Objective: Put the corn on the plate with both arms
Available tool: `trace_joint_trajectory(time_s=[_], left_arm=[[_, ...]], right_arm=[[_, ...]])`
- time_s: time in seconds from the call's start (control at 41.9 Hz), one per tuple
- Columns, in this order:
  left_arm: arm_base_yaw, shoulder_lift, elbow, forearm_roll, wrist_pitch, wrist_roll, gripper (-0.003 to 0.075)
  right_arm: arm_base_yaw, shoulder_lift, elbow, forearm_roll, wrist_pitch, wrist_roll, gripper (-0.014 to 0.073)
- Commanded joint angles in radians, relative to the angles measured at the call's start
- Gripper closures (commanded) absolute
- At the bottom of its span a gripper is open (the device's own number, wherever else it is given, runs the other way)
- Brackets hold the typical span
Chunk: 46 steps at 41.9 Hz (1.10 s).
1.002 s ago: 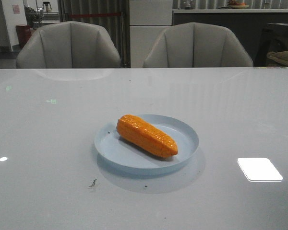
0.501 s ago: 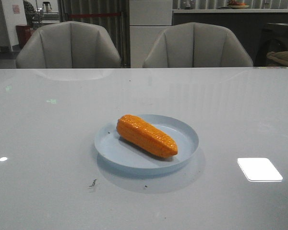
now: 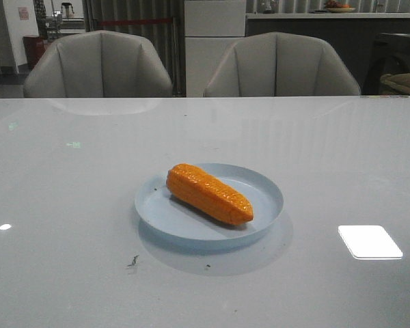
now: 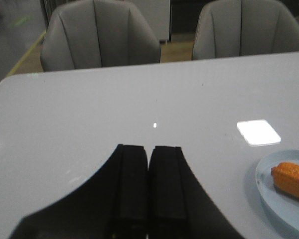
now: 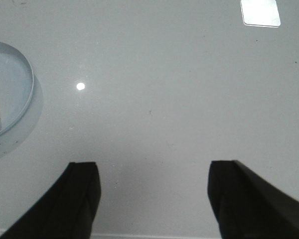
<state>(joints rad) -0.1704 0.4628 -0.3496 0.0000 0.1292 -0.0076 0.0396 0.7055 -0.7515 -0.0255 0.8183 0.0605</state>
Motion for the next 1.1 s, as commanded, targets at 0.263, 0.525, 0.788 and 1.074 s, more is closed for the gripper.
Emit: trace_joint_trajectory(time_s=[0.263,0.525,0.788,1.074], left_arm=[[0.124,-0.393,0.271,-0.056,-0.227,0.03,0.0631],[0.135,-0.478,0.359,-0.058,-0.167,0.03,0.0631],[0.135,-0.48,0.359,-0.058,-0.152,0.03,0.0631],[0.135,-0.48,0.359,-0.058,-0.152,0.03,0.0631]], right_arm=[[-0.006,-0.003,-0.024,-0.004,-0.059,0.0,0.0032],[-0.006,-0.003,-0.024,-0.004,-0.057,0.0,0.0032],[-0.006,-0.003,-0.024,-0.004,-0.059,0.0,0.0032],[-0.006,-0.003,-0.024,-0.004,-0.059,0.0,0.0032]])
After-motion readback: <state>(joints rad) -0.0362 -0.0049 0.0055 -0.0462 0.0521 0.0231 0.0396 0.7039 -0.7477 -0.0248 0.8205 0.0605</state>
